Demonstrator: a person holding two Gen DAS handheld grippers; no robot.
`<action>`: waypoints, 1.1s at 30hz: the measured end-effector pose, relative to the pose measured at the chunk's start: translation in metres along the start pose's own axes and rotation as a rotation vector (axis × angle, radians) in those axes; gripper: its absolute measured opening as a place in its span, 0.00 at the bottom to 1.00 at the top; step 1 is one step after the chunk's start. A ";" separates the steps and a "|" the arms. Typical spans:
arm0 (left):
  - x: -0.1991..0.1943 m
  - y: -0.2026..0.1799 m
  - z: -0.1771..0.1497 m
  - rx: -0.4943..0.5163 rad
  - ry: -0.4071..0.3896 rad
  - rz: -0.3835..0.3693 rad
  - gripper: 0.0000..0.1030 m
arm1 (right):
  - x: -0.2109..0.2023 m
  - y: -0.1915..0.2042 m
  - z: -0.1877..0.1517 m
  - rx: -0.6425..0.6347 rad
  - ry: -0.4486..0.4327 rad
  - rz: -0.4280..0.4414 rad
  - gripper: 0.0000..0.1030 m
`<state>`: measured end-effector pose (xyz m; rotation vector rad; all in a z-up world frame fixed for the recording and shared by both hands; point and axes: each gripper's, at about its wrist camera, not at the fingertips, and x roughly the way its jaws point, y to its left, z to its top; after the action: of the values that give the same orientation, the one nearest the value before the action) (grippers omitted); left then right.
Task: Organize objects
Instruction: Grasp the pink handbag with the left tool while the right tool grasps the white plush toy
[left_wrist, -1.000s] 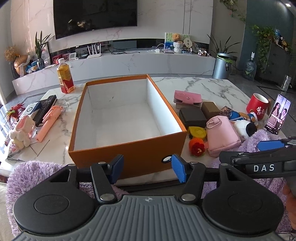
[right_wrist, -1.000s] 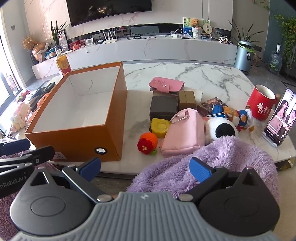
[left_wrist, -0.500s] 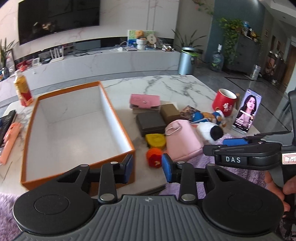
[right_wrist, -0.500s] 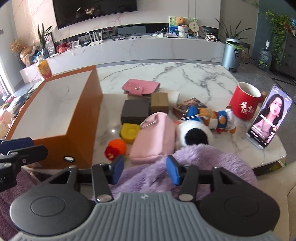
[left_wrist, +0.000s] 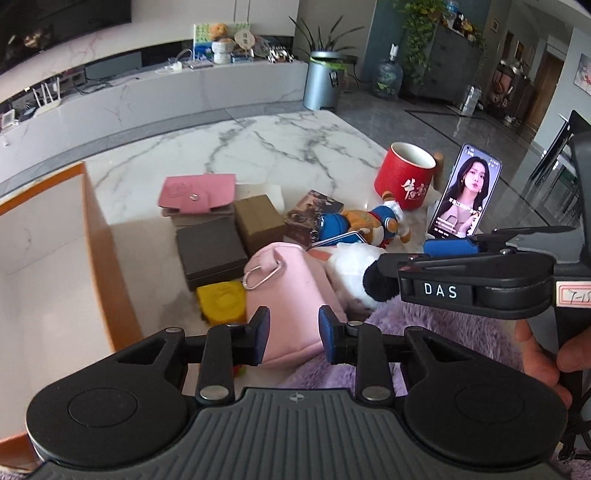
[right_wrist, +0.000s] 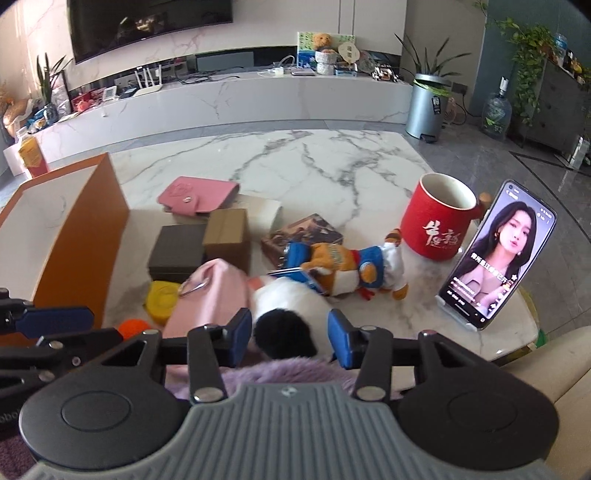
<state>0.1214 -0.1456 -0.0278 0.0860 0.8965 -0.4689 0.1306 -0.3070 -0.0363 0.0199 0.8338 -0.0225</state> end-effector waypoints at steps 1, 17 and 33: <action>0.009 -0.002 0.003 0.000 0.016 -0.005 0.38 | 0.004 -0.004 0.002 0.009 0.009 0.004 0.56; 0.094 -0.011 0.017 -0.019 0.193 0.018 0.67 | 0.070 -0.045 0.014 0.167 0.197 0.189 0.72; 0.091 -0.021 0.017 0.059 0.195 0.059 0.41 | 0.074 -0.026 0.025 -0.042 0.277 0.185 0.73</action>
<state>0.1731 -0.2018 -0.0846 0.2143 1.0686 -0.4371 0.1979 -0.3348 -0.0747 0.0613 1.1059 0.1757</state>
